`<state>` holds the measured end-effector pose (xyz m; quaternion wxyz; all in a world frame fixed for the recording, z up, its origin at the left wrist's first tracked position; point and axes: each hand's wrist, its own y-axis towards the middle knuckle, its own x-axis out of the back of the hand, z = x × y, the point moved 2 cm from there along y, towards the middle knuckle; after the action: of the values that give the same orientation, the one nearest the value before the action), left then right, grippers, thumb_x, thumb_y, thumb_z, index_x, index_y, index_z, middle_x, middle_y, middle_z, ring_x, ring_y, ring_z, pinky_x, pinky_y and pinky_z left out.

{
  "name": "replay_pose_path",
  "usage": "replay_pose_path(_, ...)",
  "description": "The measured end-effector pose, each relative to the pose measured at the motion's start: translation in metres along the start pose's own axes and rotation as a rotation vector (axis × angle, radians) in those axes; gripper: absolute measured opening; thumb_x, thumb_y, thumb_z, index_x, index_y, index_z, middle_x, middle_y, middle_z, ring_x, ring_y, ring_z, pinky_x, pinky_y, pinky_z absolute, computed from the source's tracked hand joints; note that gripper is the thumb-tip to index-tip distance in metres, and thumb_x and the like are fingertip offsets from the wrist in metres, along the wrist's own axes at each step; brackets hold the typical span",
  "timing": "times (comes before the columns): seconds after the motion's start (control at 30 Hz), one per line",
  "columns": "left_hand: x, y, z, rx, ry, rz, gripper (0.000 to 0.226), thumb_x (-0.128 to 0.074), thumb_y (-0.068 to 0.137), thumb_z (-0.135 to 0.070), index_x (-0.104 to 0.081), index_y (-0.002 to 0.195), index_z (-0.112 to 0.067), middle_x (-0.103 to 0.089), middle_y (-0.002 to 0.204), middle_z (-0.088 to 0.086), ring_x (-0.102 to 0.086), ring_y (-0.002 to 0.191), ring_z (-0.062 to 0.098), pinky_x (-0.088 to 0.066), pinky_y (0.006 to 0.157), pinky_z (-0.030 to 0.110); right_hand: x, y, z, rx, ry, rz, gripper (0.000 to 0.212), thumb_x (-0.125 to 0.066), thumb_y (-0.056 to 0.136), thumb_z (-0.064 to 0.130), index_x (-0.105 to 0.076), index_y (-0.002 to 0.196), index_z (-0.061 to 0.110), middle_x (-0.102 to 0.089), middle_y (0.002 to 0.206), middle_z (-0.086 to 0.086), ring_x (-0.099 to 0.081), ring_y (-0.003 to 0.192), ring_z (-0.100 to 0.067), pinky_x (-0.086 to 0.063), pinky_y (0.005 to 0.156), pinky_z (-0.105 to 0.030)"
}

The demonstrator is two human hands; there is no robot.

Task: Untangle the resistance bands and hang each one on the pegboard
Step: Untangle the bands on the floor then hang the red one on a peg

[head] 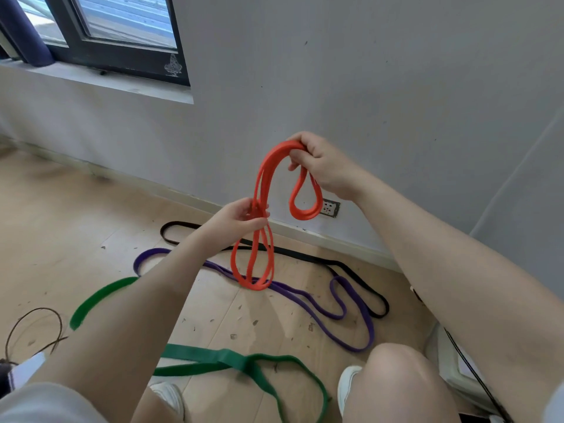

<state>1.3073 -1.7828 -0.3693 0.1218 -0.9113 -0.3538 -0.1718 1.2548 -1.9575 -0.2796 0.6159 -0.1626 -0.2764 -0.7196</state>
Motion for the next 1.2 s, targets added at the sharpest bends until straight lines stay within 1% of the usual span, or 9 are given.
replay_pose_path(0.07,-0.001,0.0,-0.003,-0.059,-0.049,-0.086,0.031,-0.059,0.089,-0.016,-0.053,0.12,-0.019,-0.065,0.112,-0.005,-0.062,0.104,0.006,-0.047,0.092,0.025,-0.002,0.001,0.005,0.008,-0.078,0.049,0.01,-0.042,0.098,0.015,-0.051,0.098,0.019,-0.056,0.081,0.007,-0.057,0.081,-0.008,-0.045,0.08,-0.03)
replay_pose_path(0.2,-0.002,0.001,-0.013,-0.15,-0.087,-0.226,0.03,-0.061,0.088,-0.017,-0.056,0.117,-0.018,-0.067,0.105,-0.004,-0.063,0.099,0.006,-0.049,0.089,0.023,-0.007,0.0,0.009,0.017,-0.276,0.157,0.013,-0.044,0.098,0.014,-0.055,0.104,0.013,-0.053,0.081,0.009,-0.053,0.078,-0.008,-0.04,0.068,-0.018)
replay_pose_path(0.27,-0.004,0.002,-0.011,-0.153,-0.032,-0.262,0.024,-0.062,0.088,-0.017,-0.062,0.111,-0.016,-0.069,0.1,-0.003,-0.065,0.096,0.008,-0.05,0.091,0.026,-0.012,0.0,0.005,0.023,-0.377,0.186,0.017,-0.046,0.097,0.012,-0.057,0.109,0.009,-0.055,0.088,0.005,-0.052,0.083,-0.012,-0.039,0.072,-0.021)
replay_pose_path(0.43,-0.016,0.004,0.001,-0.112,0.053,-0.187,0.023,-0.064,0.086,-0.017,-0.063,0.109,-0.017,-0.069,0.098,-0.004,-0.064,0.094,0.008,-0.049,0.091,0.029,-0.023,-0.003,0.002,0.037,-0.537,0.31,0.024,-0.056,0.092,0.018,-0.058,0.115,0.012,-0.057,0.099,0.004,-0.051,0.088,-0.011,-0.037,0.076,-0.022)
replay_pose_path(0.6,-0.018,0.001,0.006,-0.12,0.003,-0.208,0.022,-0.053,0.093,-0.017,-0.061,0.114,-0.018,-0.065,0.104,-0.001,-0.06,0.098,0.012,-0.048,0.086,0.025,-0.024,-0.007,0.002,-0.04,-0.377,0.278,0.023,-0.066,0.084,0.022,-0.061,0.105,0.014,-0.06,0.091,0.004,-0.055,0.08,-0.009,-0.043,0.071,-0.022)
replay_pose_path(0.73,-0.014,0.0,0.01,-0.097,0.043,-0.068,0.024,-0.055,0.091,-0.016,-0.06,0.115,-0.02,-0.068,0.108,-0.006,-0.063,0.1,0.007,-0.05,0.085,0.023,-0.027,-0.007,-0.006,-0.065,-0.378,0.217,0.014,-0.064,0.087,0.023,-0.064,0.097,0.013,-0.061,0.087,0.003,-0.055,0.081,-0.013,-0.042,0.07,-0.023)
replay_pose_path(0.9,-0.005,-0.002,0.014,-0.072,0.057,0.03,0.026,-0.06,0.089,-0.015,-0.063,0.114,-0.018,-0.07,0.105,-0.007,-0.066,0.097,0.008,-0.051,0.086,0.023,-0.03,-0.012,-0.007,-0.086,-0.2,0.206,0.01,-0.066,0.085,0.019,-0.064,0.093,0.013,-0.061,0.082,0.005,-0.055,0.072,-0.006,-0.041,0.061,-0.009)
replay_pose_path(1.1,-0.024,-0.009,0.026,0.017,-0.277,0.036,0.024,-0.05,0.095,-0.019,-0.057,0.117,-0.018,-0.067,0.113,-0.005,-0.061,0.107,0.009,-0.048,0.09,0.027,-0.031,-0.016,-0.019,-0.142,0.19,0.082,0.002,-0.06,0.09,0.014,-0.061,0.089,0.015,-0.059,0.074,0.01,-0.054,0.061,0.009,-0.042,0.061,-0.008)
replay_pose_path(1.2,-0.03,-0.014,0.027,0.027,-0.315,0.068,0.016,-0.048,0.095,-0.017,-0.054,0.11,-0.015,-0.068,0.09,0.003,-0.065,0.092,0.02,-0.054,0.085,0.03,-0.031,-0.022,-0.039,-0.2,0.306,-0.022,0.011,-0.058,0.09,0.011,-0.061,0.082,0.017,-0.055,0.061,0.015,-0.048,0.056,0.003,-0.038,0.058,-0.012)
